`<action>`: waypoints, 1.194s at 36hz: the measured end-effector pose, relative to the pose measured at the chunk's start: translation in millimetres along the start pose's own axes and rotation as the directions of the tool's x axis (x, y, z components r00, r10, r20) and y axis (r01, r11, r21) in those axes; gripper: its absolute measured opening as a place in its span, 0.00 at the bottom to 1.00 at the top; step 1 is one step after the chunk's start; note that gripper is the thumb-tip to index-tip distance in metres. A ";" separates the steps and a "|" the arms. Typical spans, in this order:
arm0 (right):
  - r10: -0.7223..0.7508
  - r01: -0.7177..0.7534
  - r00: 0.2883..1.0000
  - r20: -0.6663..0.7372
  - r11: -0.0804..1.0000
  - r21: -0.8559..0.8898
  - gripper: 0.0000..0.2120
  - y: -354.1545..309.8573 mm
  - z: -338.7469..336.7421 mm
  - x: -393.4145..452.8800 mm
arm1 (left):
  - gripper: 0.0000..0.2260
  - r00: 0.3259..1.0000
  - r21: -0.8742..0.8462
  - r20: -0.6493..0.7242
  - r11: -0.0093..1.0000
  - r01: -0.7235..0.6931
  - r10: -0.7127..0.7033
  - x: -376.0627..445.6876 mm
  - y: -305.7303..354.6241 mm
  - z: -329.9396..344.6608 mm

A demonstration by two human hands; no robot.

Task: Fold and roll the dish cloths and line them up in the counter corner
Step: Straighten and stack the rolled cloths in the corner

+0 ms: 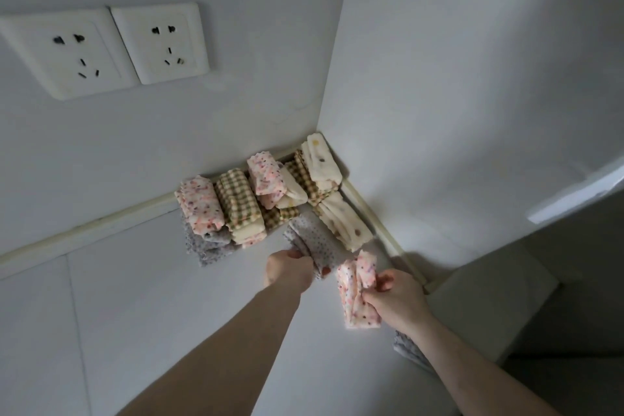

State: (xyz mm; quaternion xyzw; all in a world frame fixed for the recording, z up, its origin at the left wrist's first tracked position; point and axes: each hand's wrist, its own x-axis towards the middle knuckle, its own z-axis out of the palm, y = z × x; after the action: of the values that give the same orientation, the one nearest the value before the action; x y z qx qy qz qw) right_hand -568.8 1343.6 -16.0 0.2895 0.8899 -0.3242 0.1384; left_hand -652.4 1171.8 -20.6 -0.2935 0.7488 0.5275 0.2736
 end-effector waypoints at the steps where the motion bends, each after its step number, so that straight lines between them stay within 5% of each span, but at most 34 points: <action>1: 0.003 -0.003 1.000 0.012 1.000 0.025 0.13 -1.9 0.1 -1.1 | 0.04 1.000 0.026 -0.011 0.999 -0.021 0.022 -0.9 -0.8 -1.7; 4: 0.018 -0.019 1.000 0.008 0.993 0.114 0.18 -7.7 0.0 -5.5 | 0.10 0.998 0.118 0.003 0.991 -0.067 0.067 -6.4 -5.7 -6.7; 11: 0.023 -0.037 0.998 0.064 0.976 0.216 0.01 -6.8 12.6 -16.1 | 0.18 0.986 0.246 -0.079 0.961 -0.126 0.150 -15.8 -38.2 -27.6; 17: 0.041 -0.066 0.988 0.149 0.983 0.169 0.09 -14.9 20.4 -30.1 | 0.26 0.993 0.303 -0.034 0.948 -0.095 0.110 -23.6 -43.1 -27.6; 20: 0.015 -0.044 0.986 0.167 0.984 0.175 0.08 -23.0 24.9 -33.1 | 0.20 0.997 0.290 -0.043 0.956 -0.044 0.059 -21.4 -49.1 -32.4; 26: 0.023 -0.069 0.987 0.158 0.953 0.296 0.13 -44.2 16.0 -27.3 | 0.03 0.997 0.000 0.034 0.998 -0.064 0.064 -30.9 -49.4 -70.5; 30: -0.045 -0.035 0.985 0.169 0.896 0.442 0.16 -75.5 0.2 -14.5 | 0.07 0.980 -0.188 0.013 0.963 -0.193 0.199 -36.6 -28.1 -108.4; 35: -0.191 0.090 0.974 0.125 0.824 0.559 0.11 -141.9 -6.6 5.1 | 0.05 0.940 -0.416 -0.169 0.843 -0.342 0.298 -25.6 30.7 -161.5; 39: -0.250 0.140 0.962 0.108 0.796 0.589 0.08 -195.5 3.6 19.2 | 0.17 0.956 -0.474 -0.176 0.832 -0.290 0.233 -1.0 65.5 -185.7; 43: -0.328 0.208 0.935 0.139 0.820 0.534 0.07 -241.5 17.2 22.3 | 0.15 0.973 -0.448 -0.116 0.864 -0.230 0.199 22.4 75.5 -192.4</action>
State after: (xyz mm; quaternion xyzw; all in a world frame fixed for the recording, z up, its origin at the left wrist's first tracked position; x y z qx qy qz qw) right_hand -731.6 1191.5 81.4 0.1484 0.7823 -0.5950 0.1092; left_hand -741.7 1006.0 67.4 -0.2819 0.6398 0.7063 0.1113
